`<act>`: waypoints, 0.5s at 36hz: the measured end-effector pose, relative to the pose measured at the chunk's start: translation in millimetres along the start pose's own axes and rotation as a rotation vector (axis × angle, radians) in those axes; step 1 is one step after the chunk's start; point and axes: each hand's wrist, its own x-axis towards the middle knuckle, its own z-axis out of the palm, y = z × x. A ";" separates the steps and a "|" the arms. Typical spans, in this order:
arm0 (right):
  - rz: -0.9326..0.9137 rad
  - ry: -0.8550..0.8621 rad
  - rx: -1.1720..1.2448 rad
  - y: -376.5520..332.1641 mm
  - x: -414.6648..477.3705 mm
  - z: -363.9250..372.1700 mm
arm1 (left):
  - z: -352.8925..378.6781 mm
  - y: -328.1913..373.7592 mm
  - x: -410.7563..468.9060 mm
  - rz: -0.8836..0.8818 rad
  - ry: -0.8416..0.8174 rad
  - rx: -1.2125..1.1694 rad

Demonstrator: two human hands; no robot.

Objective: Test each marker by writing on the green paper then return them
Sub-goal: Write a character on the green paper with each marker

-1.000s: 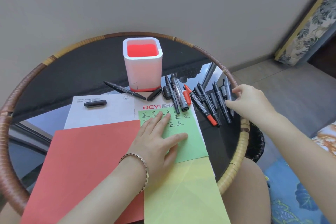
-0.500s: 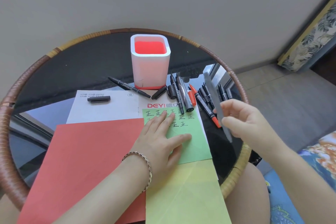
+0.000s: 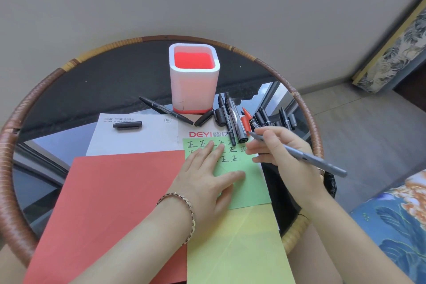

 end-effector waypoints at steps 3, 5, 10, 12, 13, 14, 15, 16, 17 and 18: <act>0.063 0.035 -0.018 3.0 3.1 7.7 | 1.0 -0.5 0.7 0.000 0.004 -0.002; 0.071 0.096 -0.044 5.9 5.1 11.2 | 1.5 -0.5 0.7 -0.001 0.007 0.002; 0.033 0.251 -0.104 14.2 10.1 16.9 | 1.9 -0.5 0.5 -0.001 0.016 0.001; 0.019 0.309 -0.120 17.3 10.5 17.5 | 2.4 -0.6 0.5 0.000 0.025 -0.004; 0.007 0.336 -0.134 18.9 10.5 17.5 | 2.5 -0.6 0.4 0.001 0.031 -0.008; -0.007 0.357 -0.152 20.3 10.6 17.7 | 2.5 -0.5 0.4 0.002 0.037 -0.009; -0.019 0.371 -0.171 21.2 10.4 18.1 | 2.5 -0.4 0.3 0.004 0.042 -0.010; -0.030 0.381 -0.190 22.5 10.3 18.3 | 2.5 -0.3 0.3 0.005 0.047 -0.010; -0.039 0.390 -0.205 23.6 10.3 18.3 | 2.6 -0.1 0.2 0.004 0.051 -0.010; -0.049 0.398 -0.218 24.8 10.4 18.2 | 2.8 0.1 0.2 0.002 0.054 -0.012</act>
